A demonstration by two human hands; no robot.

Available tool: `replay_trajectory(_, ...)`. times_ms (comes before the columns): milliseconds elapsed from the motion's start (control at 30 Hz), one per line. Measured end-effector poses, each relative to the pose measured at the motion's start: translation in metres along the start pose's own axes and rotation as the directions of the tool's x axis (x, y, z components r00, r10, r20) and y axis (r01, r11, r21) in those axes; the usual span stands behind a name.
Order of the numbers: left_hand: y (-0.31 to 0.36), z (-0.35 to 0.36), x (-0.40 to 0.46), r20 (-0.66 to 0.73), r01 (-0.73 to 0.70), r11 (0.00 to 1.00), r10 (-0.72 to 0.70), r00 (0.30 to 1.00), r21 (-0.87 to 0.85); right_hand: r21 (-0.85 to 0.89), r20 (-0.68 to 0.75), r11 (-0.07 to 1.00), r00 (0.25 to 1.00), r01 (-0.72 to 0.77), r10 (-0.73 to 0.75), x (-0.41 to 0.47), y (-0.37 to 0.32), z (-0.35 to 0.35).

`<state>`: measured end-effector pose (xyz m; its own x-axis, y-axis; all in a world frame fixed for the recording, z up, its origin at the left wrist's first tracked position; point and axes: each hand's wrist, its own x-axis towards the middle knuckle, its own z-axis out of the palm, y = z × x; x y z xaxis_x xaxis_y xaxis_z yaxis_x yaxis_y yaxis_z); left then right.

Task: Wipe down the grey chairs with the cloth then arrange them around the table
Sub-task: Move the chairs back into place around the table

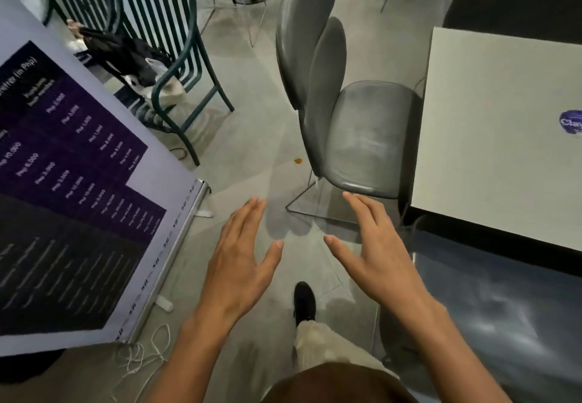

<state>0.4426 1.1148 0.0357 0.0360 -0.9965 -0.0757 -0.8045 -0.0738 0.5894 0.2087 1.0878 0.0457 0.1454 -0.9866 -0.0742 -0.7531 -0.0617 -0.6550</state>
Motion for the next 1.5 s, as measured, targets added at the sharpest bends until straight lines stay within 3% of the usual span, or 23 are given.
replay_trajectory(400,-0.018,-0.060,0.199,0.006,-0.026,0.999,0.026,1.000,-0.025,0.034,-0.053,0.998,0.998,0.047,-0.045,0.195,-0.062,-0.017)
replay_trajectory(767,-0.069,-0.108,0.421,0.106,-0.234,0.972,0.236,0.966,-0.029,0.125,-0.182,0.981,0.969,-0.145,0.167,0.370,-0.120,0.008)
replay_trajectory(1067,-0.069,-0.143,0.605,0.193,-0.479,0.875,0.484,0.854,-0.076,0.103,-0.257,0.934,0.898,-0.342,0.357,0.480,-0.158,0.023)
replay_trajectory(1500,0.023,-0.105,0.815,0.309,-0.710,0.686,0.718,0.624,-0.161,0.148,-0.151,0.789,0.774,-0.597,0.614,0.617,-0.141,-0.008)
